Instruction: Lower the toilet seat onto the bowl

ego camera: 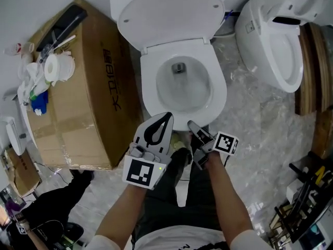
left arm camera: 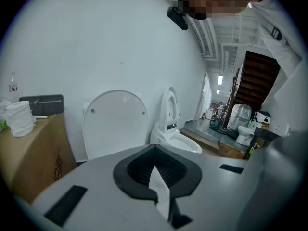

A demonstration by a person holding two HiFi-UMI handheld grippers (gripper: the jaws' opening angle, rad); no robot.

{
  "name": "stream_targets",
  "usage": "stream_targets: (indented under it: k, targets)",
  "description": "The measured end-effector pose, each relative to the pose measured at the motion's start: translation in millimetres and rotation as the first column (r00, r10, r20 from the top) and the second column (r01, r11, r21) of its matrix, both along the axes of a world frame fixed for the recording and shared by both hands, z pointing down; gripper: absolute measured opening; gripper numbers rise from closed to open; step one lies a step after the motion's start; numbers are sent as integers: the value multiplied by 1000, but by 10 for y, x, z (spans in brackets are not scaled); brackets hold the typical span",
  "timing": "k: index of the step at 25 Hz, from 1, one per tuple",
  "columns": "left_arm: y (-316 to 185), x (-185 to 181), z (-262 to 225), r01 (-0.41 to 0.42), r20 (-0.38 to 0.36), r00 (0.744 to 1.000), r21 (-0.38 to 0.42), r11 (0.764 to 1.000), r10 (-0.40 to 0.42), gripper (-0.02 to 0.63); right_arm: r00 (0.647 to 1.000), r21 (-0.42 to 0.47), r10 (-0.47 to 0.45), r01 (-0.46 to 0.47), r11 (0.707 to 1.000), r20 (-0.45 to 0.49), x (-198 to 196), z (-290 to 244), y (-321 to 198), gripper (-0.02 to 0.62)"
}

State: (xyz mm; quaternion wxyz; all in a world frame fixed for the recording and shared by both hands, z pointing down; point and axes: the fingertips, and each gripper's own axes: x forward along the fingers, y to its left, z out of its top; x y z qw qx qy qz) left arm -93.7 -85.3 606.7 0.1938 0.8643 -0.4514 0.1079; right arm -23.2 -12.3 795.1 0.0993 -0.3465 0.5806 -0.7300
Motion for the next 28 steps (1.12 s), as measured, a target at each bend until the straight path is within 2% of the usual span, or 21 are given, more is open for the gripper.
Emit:
stream_targets:
  k: [7,10,15,22,28]
  targets:
    - [121,149,469,-34,-9,999,-21,999,34,9,999,-32,-29,28,999,-21,70,564,211,63]
    - [185,208,620,-47,-9,999,-20,999,47,9,999,-18,-22,22,1000,28,41,734,247,63]
    - [260,270,884,-45,-6,999,-29,999,44,9,999,-52,-33,35,998,37,86,1136,339,72]
    - [381,356,1131,-41,-3,999,-42,998,41,9,998,-60,-42,45,997,43,128,1543,395,87]
    - [466,435,1261,-46,2,999,-52,998,47,9,998,-110,-24,29,993,51,167,1733,491,94]
